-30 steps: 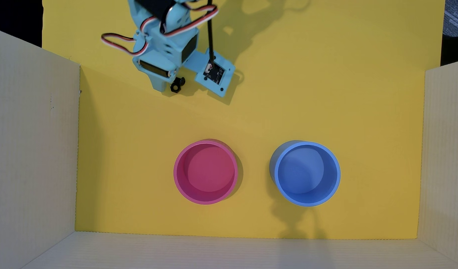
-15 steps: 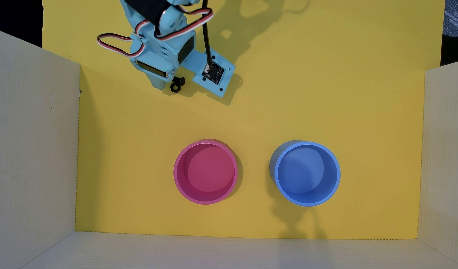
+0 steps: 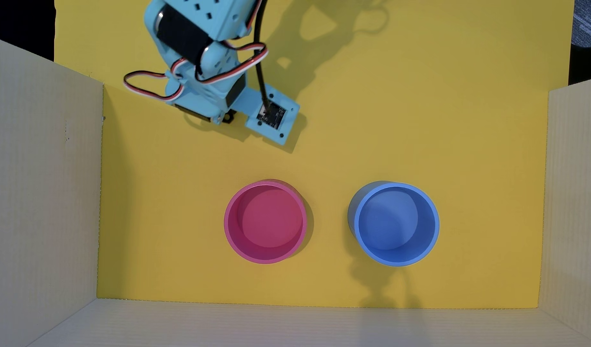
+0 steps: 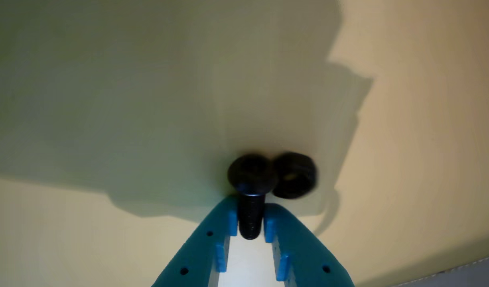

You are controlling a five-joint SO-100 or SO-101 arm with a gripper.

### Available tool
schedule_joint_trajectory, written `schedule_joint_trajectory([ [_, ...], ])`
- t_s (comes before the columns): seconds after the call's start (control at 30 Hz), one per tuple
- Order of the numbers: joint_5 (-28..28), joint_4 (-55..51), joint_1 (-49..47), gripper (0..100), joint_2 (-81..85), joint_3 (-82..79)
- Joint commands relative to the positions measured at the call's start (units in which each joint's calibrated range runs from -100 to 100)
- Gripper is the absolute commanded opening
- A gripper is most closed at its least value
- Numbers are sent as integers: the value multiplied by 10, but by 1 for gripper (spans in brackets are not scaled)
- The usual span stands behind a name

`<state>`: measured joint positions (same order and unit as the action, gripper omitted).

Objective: Pick up the bolt and place it in the pink box

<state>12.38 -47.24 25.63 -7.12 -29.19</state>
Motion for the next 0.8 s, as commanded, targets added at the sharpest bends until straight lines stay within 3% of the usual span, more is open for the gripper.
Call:
schedule_joint_trajectory([
  [0.0,-1,-2,3,1,-13,1],
  [0.77,-1,-51,-3,1,101,61],
])
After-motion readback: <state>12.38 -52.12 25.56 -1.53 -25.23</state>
